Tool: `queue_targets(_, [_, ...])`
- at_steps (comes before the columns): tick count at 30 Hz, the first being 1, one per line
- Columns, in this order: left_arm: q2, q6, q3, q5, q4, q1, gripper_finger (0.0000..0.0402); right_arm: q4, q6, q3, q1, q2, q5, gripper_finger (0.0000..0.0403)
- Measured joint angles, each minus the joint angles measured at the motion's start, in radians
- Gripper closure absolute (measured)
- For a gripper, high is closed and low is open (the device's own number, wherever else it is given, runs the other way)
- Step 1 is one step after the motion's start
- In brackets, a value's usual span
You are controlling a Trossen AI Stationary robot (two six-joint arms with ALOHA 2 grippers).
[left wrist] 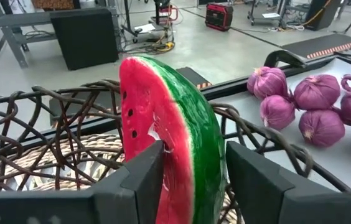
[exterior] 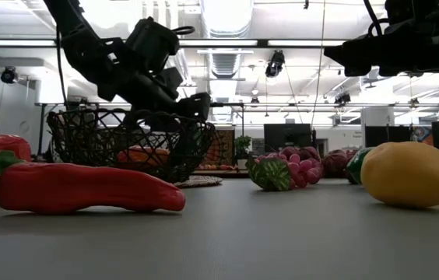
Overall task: Build produce basket
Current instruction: Put the watermelon into the wire basket
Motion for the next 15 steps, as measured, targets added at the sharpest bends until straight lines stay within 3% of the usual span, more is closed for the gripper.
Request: queue_targets(15, [-0.006, 0.0, 0.0, 0.082, -0.001, 0.001, 0.0233, 0.0, 0.007, 0.0, 0.0, 0.0, 0.0, 0.0202])
